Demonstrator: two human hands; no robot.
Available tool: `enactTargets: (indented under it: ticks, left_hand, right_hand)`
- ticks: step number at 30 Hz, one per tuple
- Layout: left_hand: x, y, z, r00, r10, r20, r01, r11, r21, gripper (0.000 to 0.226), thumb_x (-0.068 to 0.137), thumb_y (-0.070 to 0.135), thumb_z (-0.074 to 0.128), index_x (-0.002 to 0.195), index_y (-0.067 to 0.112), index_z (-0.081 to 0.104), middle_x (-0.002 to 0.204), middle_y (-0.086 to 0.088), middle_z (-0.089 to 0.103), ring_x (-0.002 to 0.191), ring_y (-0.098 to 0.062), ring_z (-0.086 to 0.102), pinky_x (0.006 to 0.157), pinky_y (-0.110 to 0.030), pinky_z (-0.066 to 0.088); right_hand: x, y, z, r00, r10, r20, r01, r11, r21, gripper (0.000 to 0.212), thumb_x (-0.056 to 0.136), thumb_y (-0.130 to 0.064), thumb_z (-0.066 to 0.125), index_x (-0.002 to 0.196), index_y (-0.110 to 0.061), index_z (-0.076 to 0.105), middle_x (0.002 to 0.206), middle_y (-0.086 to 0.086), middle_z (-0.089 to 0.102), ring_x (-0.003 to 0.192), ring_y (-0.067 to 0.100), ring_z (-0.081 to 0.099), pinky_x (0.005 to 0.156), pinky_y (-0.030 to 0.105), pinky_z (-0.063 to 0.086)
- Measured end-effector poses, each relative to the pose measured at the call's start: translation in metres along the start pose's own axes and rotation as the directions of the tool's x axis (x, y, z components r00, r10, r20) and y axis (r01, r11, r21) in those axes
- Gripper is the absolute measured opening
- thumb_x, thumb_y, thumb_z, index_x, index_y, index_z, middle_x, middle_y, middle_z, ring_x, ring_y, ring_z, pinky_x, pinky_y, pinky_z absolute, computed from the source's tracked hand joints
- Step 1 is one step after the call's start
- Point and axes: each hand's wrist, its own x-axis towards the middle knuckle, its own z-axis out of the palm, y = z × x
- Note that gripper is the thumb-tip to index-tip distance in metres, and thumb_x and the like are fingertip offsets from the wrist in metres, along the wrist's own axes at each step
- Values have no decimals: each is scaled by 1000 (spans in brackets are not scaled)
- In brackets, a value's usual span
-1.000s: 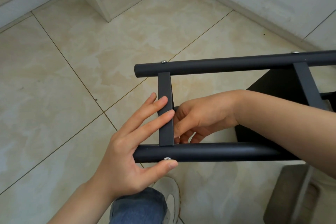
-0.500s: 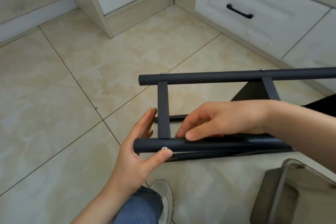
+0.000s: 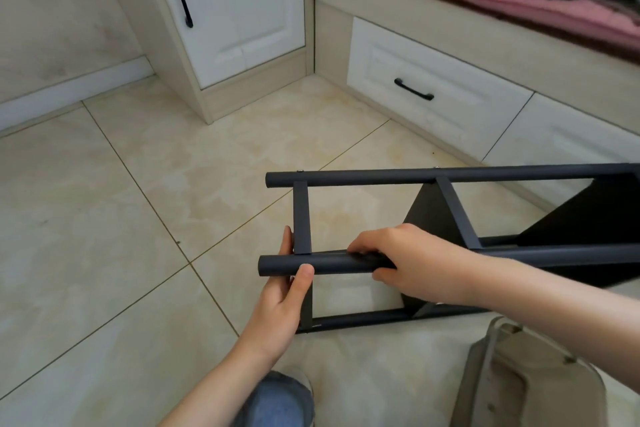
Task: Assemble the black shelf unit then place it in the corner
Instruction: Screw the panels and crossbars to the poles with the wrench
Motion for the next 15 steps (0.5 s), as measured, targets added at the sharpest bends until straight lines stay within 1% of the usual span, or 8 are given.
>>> enactTargets:
  ticks: [2, 5, 7, 9, 10, 11, 13, 15]
  left_hand:
    - [0, 2, 0, 1000, -12, -6, 12, 1000, 29, 73, 85, 59, 43, 151, 52, 10, 145, 40, 27, 110, 43, 26, 86, 11, 24]
    - [1, 6, -1, 999, -27, -18, 28, 998, 64, 67, 82, 66, 42, 142, 62, 11, 131, 48, 29, 100, 46, 27, 81, 10, 27]
    - [3, 9, -2, 999, -25, -29, 27, 996, 80, 66, 81, 66, 42, 140, 62, 13, 117, 53, 38, 94, 44, 34, 76, 11, 28]
    - [6, 16, -2, 999, -10, -31, 13, 994, 105, 66, 82, 66, 44, 141, 59, 16, 98, 57, 51, 92, 41, 40, 73, 11, 29]
    - [8, 22, -1, 1000, 3, -23, -1, 994, 111, 66, 81, 67, 45, 140, 59, 17, 101, 61, 49, 95, 41, 39, 74, 12, 28]
    - [9, 29, 0, 1000, 17, -14, -16, 994, 104, 67, 78, 69, 46, 139, 59, 19, 111, 62, 44, 99, 43, 36, 75, 12, 27]
    - [12, 44, 3, 999, 43, -3, -43, 996, 80, 66, 74, 72, 48, 134, 63, 21, 131, 55, 32, 105, 44, 30, 78, 13, 26]
    - [16, 63, 7, 998, 70, -1, -69, 995, 76, 62, 73, 74, 49, 130, 66, 25, 133, 54, 29, 111, 42, 29, 80, 12, 27]
  right_hand:
    - [-3, 0, -2, 1000, 12, -21, -14, 997, -75, 36, 96, -20, 55, 130, -34, 52, 122, -6, 61, 107, 22, 60, 87, 38, 52]
    - [-7, -1, -4, 999, 4, -50, -15, 975, -220, 32, 100, -22, 51, 130, -32, 48, 122, -7, 57, 107, 23, 56, 75, 34, 44]
    - [-10, -2, -6, 997, -8, -71, -13, 954, -300, 31, 101, -21, 48, 131, -29, 46, 121, -5, 55, 105, 24, 56, 72, 33, 40]
    - [-13, -3, -8, 994, -6, -106, -32, 935, -353, 32, 100, -16, 48, 130, -27, 45, 119, -3, 54, 100, 24, 55, 70, 34, 40]
    - [-15, -3, -11, 992, 1, -129, -49, 926, -373, 34, 99, -12, 48, 129, -26, 45, 116, -3, 54, 95, 23, 53, 69, 34, 39]
    - [-17, -3, -13, 989, 9, -149, -68, 918, -390, 36, 97, -8, 49, 128, -25, 45, 113, -2, 54, 90, 22, 50, 68, 34, 39]
    - [-22, -3, -20, 982, 21, -186, -97, 907, -410, 38, 94, -5, 51, 126, -24, 44, 107, -2, 53, 86, 21, 48, 66, 34, 42]
    - [-29, -3, -29, 974, 21, -227, -115, 905, -410, 41, 93, -2, 53, 125, -24, 41, 101, -1, 50, 86, 23, 51, 65, 35, 45]
